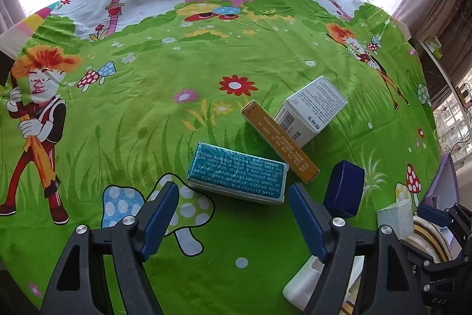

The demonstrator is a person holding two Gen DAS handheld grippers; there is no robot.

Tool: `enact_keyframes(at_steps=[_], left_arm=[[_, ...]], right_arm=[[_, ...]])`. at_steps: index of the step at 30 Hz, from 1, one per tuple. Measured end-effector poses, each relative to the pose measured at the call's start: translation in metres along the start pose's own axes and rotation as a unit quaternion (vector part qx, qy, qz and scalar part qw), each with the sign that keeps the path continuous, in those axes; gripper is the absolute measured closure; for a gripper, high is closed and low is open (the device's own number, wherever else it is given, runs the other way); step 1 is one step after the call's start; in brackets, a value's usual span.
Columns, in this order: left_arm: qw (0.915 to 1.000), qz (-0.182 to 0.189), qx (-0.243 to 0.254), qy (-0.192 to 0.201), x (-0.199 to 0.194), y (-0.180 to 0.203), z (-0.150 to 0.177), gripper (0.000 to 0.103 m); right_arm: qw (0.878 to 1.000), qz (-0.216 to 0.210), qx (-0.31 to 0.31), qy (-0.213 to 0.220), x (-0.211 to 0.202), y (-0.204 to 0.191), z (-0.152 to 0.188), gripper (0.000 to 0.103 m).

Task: Organize rigid objects
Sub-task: 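Grasp the teal-printed box with left tool while right tool grasps the white cube box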

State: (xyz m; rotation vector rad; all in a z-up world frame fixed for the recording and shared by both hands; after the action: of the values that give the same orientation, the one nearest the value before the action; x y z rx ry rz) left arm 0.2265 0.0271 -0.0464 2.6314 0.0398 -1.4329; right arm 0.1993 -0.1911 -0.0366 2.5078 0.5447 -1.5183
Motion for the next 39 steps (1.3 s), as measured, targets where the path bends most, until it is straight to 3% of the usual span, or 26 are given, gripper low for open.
enact_keyframes(at_steps=[11,20,25,31,33,35,39], left_arm=[[0.9997,-0.001,0.025,-0.004,0.012,0.008,-0.005,0.02],[0.9985,-0.003,-0.049,-0.022,0.009,0.007,0.001,0.018],[0.9989,-0.039,-0.018,-0.02,0.012,0.012,-0.001,0.018],[0.9996,-0.024,-0.005,-0.016,0.019,0.004,-0.008,0.018],[0.9994,-0.029,0.008,-0.016,0.022,0.006,-0.009,0.018],[0.9992,-0.032,0.012,-0.021,0.025,0.008,-0.008,0.026],[0.9993,-0.03,0.01,-0.02,0.023,0.008,-0.006,0.027]], right_arm=[[1.0,0.002,0.0,-0.007,0.016,0.003,-0.002,0.032],[1.0,0.011,-0.004,-0.005,0.023,0.003,-0.005,0.032],[1.0,0.01,-0.003,-0.003,0.023,0.004,-0.005,0.032],[1.0,0.011,-0.001,-0.001,0.023,0.005,-0.005,0.032],[1.0,0.011,0.0,-0.002,0.023,0.005,-0.004,0.05],[1.0,0.01,0.002,-0.007,0.025,0.006,-0.003,0.058],[1.0,0.01,-0.002,-0.002,0.023,0.004,-0.003,0.059]])
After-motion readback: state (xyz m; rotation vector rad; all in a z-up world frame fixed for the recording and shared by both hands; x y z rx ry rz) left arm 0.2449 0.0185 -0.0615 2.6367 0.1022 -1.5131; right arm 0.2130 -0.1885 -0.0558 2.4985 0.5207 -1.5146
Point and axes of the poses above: each gripper's, at about its wrist camera, not at the fingertips, and x roughly the way its jaws point, y to its right, z to its underside, the point moved 1 cm from there along x, roughly the way its jaws point, and after that the axes turned 7 degrees about y, right-handed, at the moved point
